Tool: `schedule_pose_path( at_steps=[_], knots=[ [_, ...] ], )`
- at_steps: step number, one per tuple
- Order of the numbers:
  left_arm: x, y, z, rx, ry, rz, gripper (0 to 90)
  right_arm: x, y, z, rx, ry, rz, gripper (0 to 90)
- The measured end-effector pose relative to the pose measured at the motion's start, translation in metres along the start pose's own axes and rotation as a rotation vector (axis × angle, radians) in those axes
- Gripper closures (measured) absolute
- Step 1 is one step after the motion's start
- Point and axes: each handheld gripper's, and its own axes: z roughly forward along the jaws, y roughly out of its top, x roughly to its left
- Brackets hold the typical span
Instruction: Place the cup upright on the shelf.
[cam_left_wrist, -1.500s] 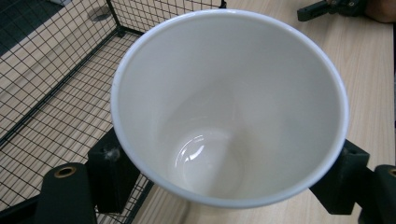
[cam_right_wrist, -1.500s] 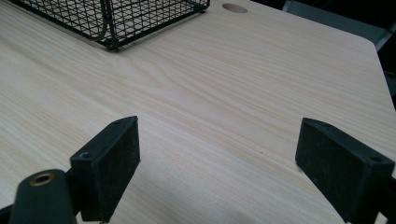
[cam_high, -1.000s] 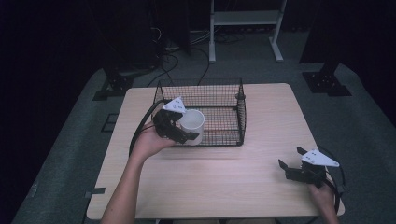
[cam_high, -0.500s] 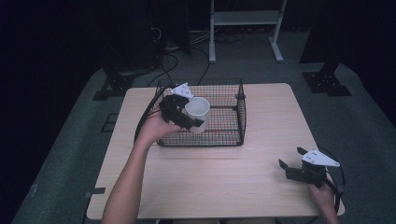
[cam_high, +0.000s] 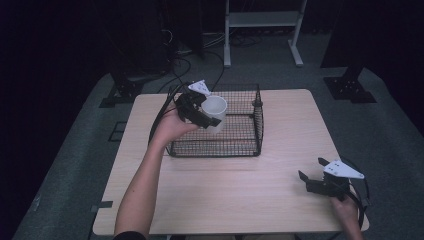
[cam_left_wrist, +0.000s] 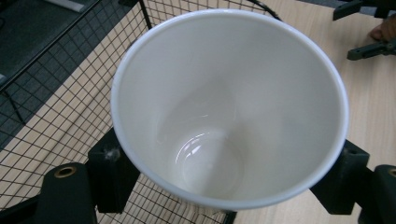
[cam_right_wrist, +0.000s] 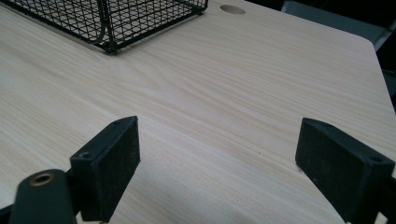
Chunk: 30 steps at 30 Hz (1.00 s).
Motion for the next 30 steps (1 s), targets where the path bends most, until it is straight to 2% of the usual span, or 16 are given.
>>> schedule_pose_path(
  at_steps=[10, 15, 30],
  knots=[
    [0.013, -0.002, 0.015, 0.008, 0.009, -0.017, 21.5, 0.000, 0.000, 0.000, 0.001, 0.000, 0.007, 13.1],
    [0.021, -0.005, 0.026, 0.021, -0.004, -0.041, 21.5, -0.001, 0.000, 0.000, 0.000, 0.001, 0.011, 13.1],
    [0.035, -0.010, 0.052, 0.048, -0.021, -0.079, 21.5, -0.001, 0.000, -0.001, -0.005, 0.002, 0.011, 13.1]
  ],
)
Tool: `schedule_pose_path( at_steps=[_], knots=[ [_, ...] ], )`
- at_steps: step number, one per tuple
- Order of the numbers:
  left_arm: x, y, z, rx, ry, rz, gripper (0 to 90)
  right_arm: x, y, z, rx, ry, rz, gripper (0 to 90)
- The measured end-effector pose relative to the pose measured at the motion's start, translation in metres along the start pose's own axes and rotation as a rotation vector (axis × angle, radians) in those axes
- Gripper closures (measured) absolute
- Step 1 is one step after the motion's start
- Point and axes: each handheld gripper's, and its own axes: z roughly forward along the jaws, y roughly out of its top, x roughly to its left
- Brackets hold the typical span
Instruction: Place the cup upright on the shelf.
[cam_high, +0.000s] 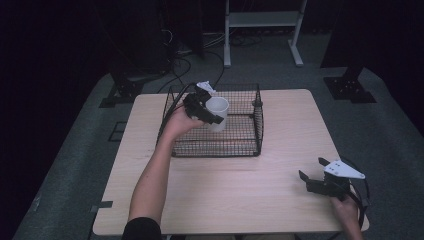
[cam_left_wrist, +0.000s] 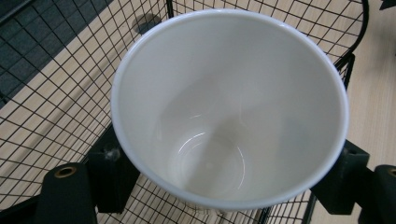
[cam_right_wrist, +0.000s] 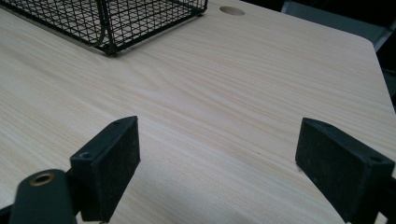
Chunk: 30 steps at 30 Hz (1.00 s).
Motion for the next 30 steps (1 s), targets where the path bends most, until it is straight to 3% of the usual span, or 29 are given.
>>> schedule_pose_path(
  at_steps=[30],
  knots=[
    [0.016, -0.011, 0.043, 0.080, -0.034, -0.057, 21.5, 0.000, 0.000, -0.001, -0.006, 0.003, 0.002, 13.1]
  ],
)
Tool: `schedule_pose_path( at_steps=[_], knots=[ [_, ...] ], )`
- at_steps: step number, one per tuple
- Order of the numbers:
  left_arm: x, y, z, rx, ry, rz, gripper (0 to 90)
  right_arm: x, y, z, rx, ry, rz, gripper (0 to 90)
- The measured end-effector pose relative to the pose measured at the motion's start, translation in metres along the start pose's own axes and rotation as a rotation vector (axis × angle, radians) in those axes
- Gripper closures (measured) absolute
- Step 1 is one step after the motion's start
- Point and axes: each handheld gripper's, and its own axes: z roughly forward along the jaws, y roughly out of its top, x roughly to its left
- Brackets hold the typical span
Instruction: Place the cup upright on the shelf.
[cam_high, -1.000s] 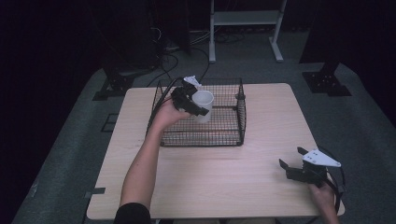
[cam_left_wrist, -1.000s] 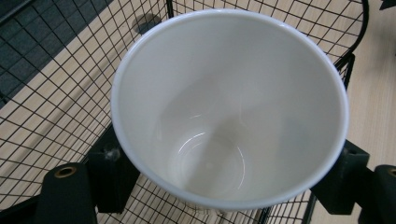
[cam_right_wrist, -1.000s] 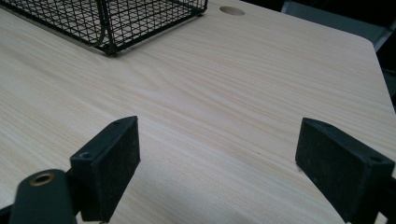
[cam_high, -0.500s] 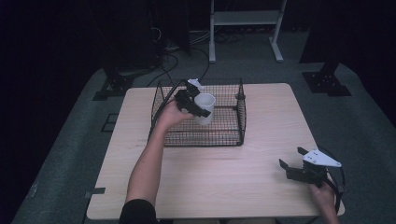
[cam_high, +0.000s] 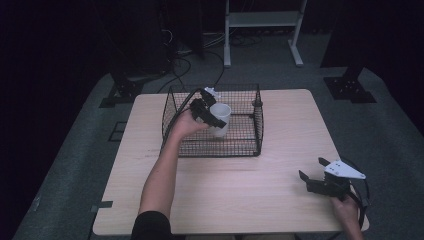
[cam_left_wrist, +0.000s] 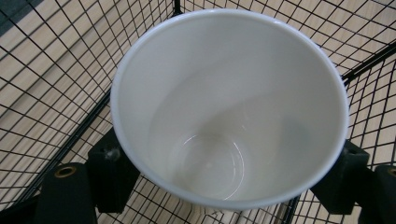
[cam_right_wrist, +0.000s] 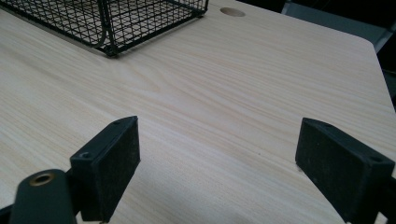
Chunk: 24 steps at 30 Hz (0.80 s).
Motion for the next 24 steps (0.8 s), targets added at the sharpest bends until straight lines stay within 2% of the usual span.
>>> schedule_pose_path(
  at_steps=[24],
  knots=[
    [0.008, -0.005, 0.019, 0.042, -0.019, -0.026, 21.4, 0.000, 0.000, 0.000, -0.005, 0.001, -0.002, 13.1]
  ],
)
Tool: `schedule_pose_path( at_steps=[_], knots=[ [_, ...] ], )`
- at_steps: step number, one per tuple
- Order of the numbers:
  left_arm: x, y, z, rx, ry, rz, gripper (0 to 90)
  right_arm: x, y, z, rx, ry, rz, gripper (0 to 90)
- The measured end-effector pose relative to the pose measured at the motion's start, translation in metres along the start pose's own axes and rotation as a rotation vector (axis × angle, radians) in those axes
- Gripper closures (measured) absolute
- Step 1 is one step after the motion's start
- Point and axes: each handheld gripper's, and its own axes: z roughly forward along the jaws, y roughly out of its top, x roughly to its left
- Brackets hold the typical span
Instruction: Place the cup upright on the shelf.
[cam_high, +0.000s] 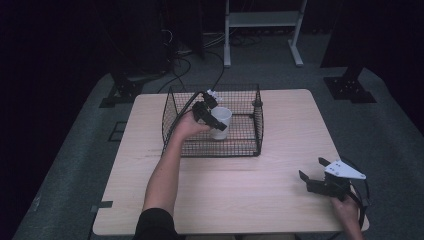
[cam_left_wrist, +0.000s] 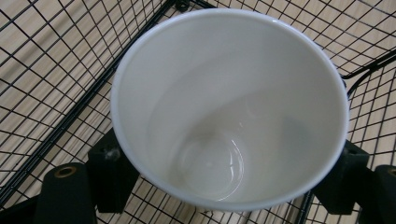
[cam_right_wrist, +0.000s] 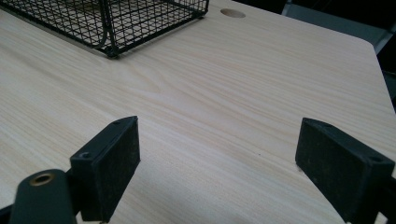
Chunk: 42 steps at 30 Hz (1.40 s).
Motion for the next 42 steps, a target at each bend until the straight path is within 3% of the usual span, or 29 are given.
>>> schedule_pose_path(
  at_steps=[11, 40, 42],
  knots=[
    [-0.002, -0.001, 0.005, 0.021, 0.007, 0.023, 21.3, 0.001, 0.000, 0.000, -0.001, -0.001, -0.003, 13.1],
    [-0.003, -0.013, 0.001, 0.041, -0.016, 0.008, 19.7, 0.001, 0.000, 0.000, 0.000, -0.003, -0.004, 13.1],
    [-0.003, -0.015, -0.001, 0.038, -0.011, 0.000, 16.3, 0.001, 0.000, 0.000, 0.001, -0.003, -0.004, 13.1]
  ],
)
